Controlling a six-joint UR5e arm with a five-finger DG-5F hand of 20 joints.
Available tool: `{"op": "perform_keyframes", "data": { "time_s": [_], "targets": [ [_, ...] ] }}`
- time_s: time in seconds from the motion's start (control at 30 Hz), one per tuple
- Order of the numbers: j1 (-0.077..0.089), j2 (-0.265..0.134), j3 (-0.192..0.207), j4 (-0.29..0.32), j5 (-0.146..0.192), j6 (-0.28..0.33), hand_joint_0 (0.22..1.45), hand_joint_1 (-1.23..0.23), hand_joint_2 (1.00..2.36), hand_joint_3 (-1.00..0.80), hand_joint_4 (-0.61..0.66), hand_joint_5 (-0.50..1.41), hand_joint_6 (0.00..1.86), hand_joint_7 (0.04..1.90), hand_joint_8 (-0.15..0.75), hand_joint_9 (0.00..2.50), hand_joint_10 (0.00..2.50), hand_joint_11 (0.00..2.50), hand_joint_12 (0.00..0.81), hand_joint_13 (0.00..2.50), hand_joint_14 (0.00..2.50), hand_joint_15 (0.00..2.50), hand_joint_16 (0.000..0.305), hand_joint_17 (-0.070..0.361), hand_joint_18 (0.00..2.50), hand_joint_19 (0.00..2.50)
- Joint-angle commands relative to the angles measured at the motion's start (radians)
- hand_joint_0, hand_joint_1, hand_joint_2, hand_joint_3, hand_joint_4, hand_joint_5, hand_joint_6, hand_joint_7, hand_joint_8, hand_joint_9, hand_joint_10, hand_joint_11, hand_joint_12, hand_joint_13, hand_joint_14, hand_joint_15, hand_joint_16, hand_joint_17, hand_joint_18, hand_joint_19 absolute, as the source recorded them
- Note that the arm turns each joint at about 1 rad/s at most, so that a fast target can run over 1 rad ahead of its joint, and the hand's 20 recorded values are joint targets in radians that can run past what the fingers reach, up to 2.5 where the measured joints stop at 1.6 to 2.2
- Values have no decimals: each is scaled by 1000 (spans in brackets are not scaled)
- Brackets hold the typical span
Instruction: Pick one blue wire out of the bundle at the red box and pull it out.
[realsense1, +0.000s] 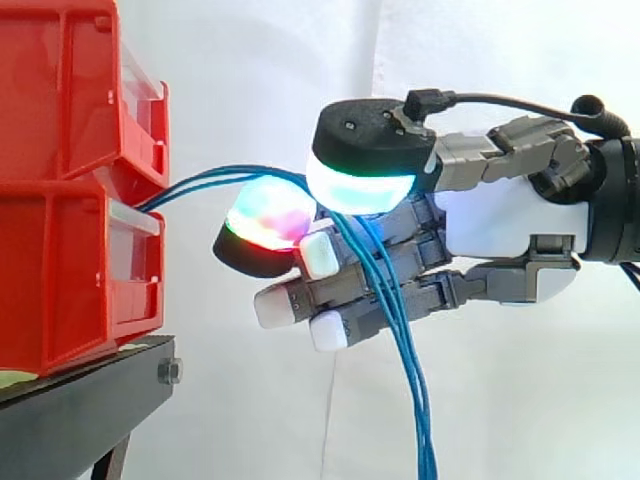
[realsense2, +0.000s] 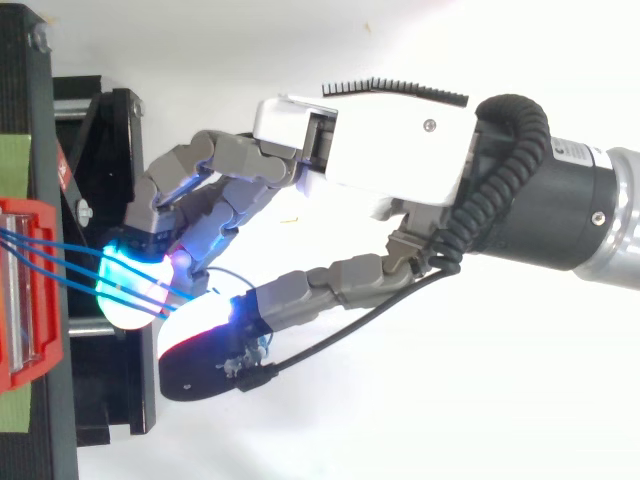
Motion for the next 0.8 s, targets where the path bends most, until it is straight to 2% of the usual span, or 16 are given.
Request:
{"op": "perform_keyframes", "data": {
  "time_s": [0.0,0.1,0.13,0.17,0.2,0.33,0.43,0.63,0.77],
  "targets": [
    [0,-1,0,0,0,-1,648,-919,1008,-397,243,-156,885,701,274,917,22,606,354,628,16,376,55,124,535,578],
    [0,-1,0,0,0,-1,583,-769,1007,-417,237,-123,833,810,273,981,22,522,348,650,16,361,55,123,544,595],
    [0,-1,-1,0,0,-1,571,-683,1009,-390,246,-96,761,908,271,1013,19,483,348,671,16,362,55,123,563,611],
    [0,1,0,2,0,-1,570,-681,1009,-386,241,-92,749,926,269,1014,19,481,349,671,17,361,55,123,563,621],
    [0,-1,0,0,0,-1,583,-627,1012,-350,245,-79,703,999,263,1017,19,468,349,680,16,373,54,122,557,621],
    [0,1,0,0,0,-1,601,-563,1016,-251,258,-48,559,1258,254,1050,21,459,347,683,17,369,54,121,545,634],
    [0,-1,-1,2,0,-1,615,-568,1016,-186,268,-43,523,1298,273,1068,18,454,364,705,16,366,58,130,576,625],
    [0,-1,0,2,0,-1,630,-688,1019,-119,271,-45,513,1298,278,1108,22,550,362,729,16,383,56,126,595,620],
    [0,1,-1,2,-2,-1,631,-784,1023,-116,272,-67,538,1219,264,1104,28,683,346,701,18,398,53,119,577,624]
  ]
}}
